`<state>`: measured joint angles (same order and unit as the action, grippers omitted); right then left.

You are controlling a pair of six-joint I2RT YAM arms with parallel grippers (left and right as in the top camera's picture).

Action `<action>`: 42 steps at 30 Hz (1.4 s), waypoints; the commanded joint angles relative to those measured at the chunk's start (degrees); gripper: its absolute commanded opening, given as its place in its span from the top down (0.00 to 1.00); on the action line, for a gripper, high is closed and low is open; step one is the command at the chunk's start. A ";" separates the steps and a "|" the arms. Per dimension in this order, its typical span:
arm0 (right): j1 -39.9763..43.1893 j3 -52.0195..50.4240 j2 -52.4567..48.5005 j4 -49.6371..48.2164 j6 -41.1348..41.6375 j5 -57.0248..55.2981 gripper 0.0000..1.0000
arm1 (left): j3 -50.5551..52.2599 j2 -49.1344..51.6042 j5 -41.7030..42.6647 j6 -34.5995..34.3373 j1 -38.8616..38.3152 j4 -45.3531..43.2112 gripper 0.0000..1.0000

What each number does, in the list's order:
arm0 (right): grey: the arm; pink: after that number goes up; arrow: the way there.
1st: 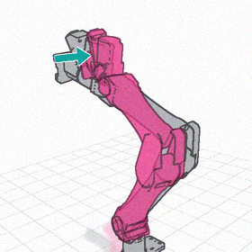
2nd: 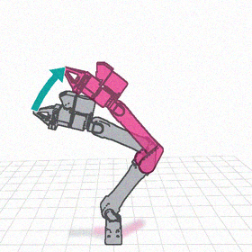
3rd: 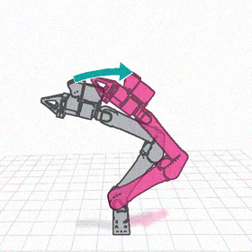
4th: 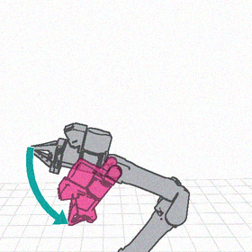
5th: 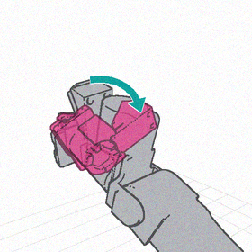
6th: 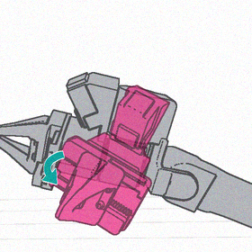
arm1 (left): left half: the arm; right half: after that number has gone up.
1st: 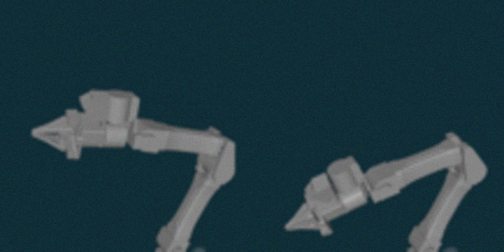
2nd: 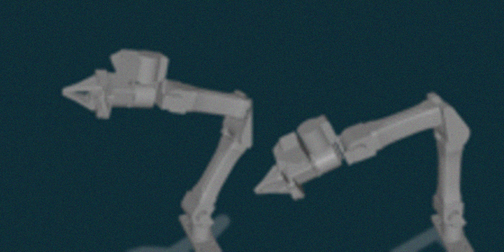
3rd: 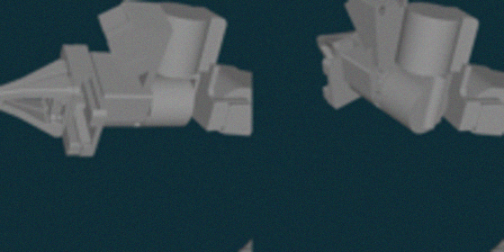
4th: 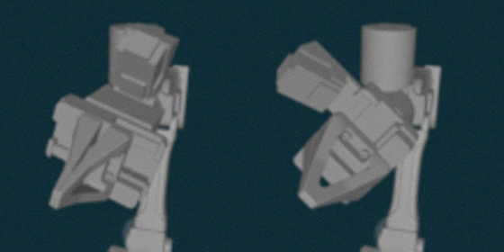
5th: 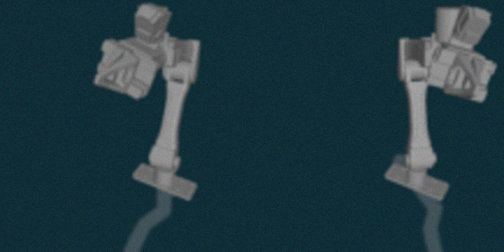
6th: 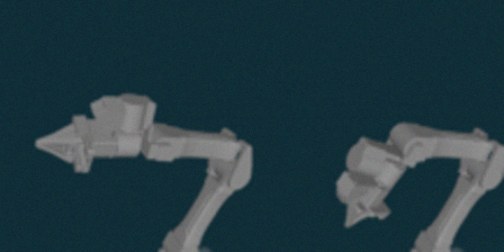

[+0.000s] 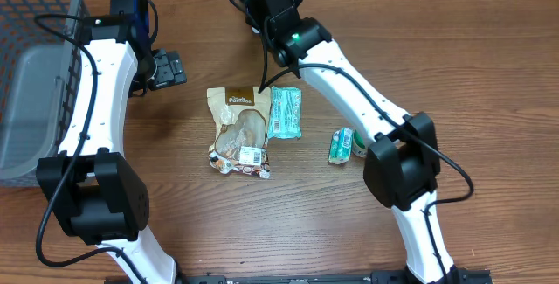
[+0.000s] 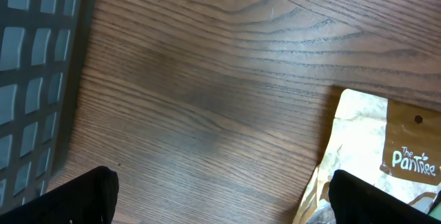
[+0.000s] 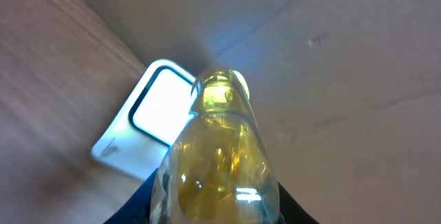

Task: Scan the item barcode
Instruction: 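Carry the oil bottle toward the white scanner with the right gripper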

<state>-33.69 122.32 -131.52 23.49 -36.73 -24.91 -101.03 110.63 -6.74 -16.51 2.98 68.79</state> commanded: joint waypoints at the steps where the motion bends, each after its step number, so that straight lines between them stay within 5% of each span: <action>1: 0.17 1.05 -1.66 -4.44 -3.80 -2.71 0.80 | -0.92 -0.90 -0.74 0.24 -0.33 -0.07 0.00; 22: 0.50 1.01 -9.88 -20.33 -17.79 -4.61 0.80 | -0.92 -0.90 -0.72 0.24 -0.48 -0.07 0.01; 42: 1.14 1.03 -13.00 -23.45 -19.34 -6.40 0.80 | -0.92 -0.90 -0.72 0.22 -0.39 -0.07 0.00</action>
<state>-32.60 122.32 -144.86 1.32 -55.81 -29.41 -101.03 110.63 -6.74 -16.49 2.98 68.77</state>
